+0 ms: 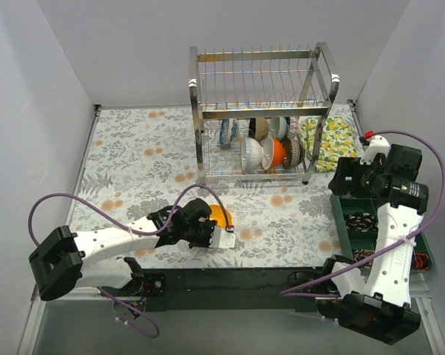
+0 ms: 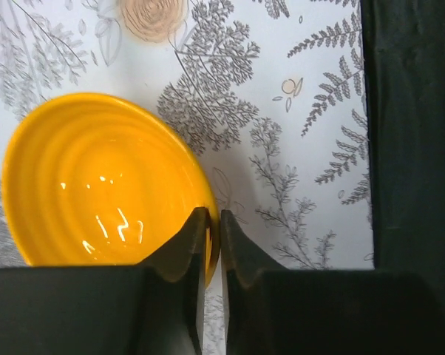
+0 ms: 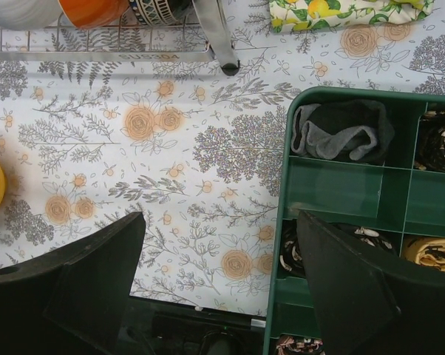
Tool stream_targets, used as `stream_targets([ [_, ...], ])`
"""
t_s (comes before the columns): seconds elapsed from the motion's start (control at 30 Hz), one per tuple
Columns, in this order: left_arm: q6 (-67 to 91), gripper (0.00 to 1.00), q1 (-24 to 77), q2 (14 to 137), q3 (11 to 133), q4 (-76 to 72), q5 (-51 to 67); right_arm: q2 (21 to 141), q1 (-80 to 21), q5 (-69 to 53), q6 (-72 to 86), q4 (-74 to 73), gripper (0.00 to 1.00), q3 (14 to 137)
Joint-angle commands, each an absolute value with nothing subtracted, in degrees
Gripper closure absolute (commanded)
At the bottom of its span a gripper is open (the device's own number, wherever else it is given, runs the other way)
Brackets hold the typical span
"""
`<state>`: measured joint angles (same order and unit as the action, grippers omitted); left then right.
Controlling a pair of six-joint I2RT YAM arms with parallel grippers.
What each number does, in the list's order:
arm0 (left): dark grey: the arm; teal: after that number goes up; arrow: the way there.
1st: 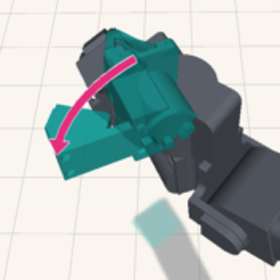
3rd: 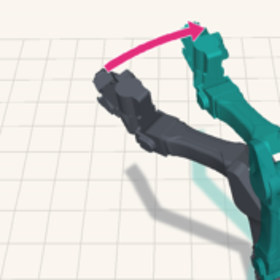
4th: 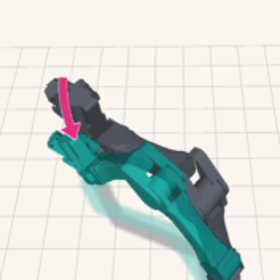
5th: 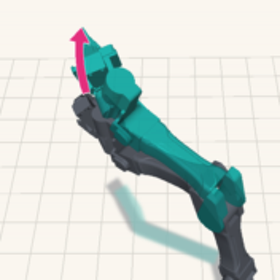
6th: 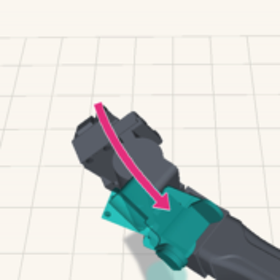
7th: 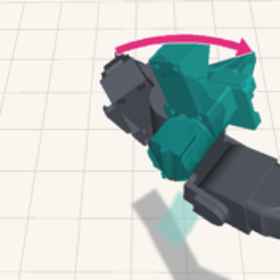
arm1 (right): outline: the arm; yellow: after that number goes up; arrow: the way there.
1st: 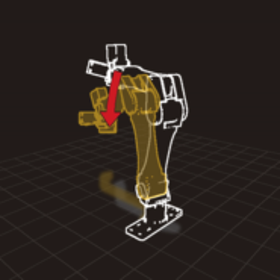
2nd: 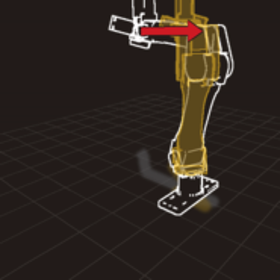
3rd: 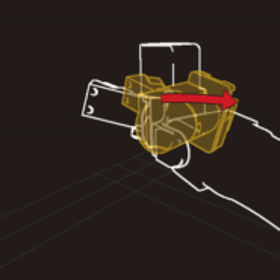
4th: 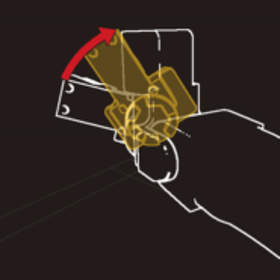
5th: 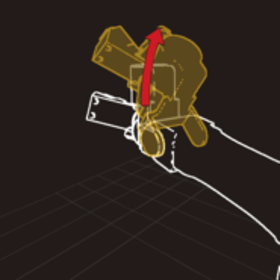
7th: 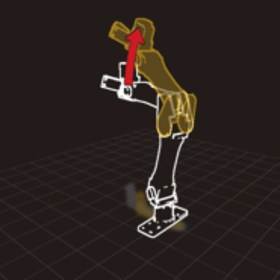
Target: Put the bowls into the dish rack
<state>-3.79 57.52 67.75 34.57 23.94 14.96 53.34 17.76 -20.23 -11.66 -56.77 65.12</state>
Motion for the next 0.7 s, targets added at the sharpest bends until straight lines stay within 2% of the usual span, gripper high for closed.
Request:
stream_targets([
  [0.0, -4.22, 1.0, 58.8, 65.74, 35.68, 24.95, 13.71, 52.65, 17.23, -20.48, -10.81, -54.4, 0.08, 65.39],
  [0.13, -1.94, 1.0, 58.8, 63.73, 40.67, 31.62, 12.23, 53.0, 16.17, -20.3, -10.72, -54.14, 0.08, 65.83],
  [0.3, 2.19, 1.0, 54.77, 54.33, 49.73, 42.18, 8.62, 54.05, 13.27, -19.86, -10.72, -53.7, 0.07, 67.14],
  [0.4, 4.22, 1.0, 44.16, 53.61, 54.83, 45.43, 8.61, 56.59, 12.92, -21.44, -10.72, -53.7, 0.08, 67.93],
  [0.43, 4.74, 1.0, 36.73, 53.79, 56.06, 45.27, 9.4, 57.38, 12.92, -21.62, -10.81, -53.79, 0.08, 68.37],
  [0.5, 5.79, 1.0, 29.39, 55.27, 58.53, 43.6, 13.43, 60.36, 12.92, -21.8, -11.16, -53.53, 0.08, 70.21],
  [0.67, 14.65, 1.0, 8.64, 66.59, 62.12, 29.38, 24.15, 67.75, 12.92, -18.37, -10.37, -53.35, 0.08, 76.36],
])
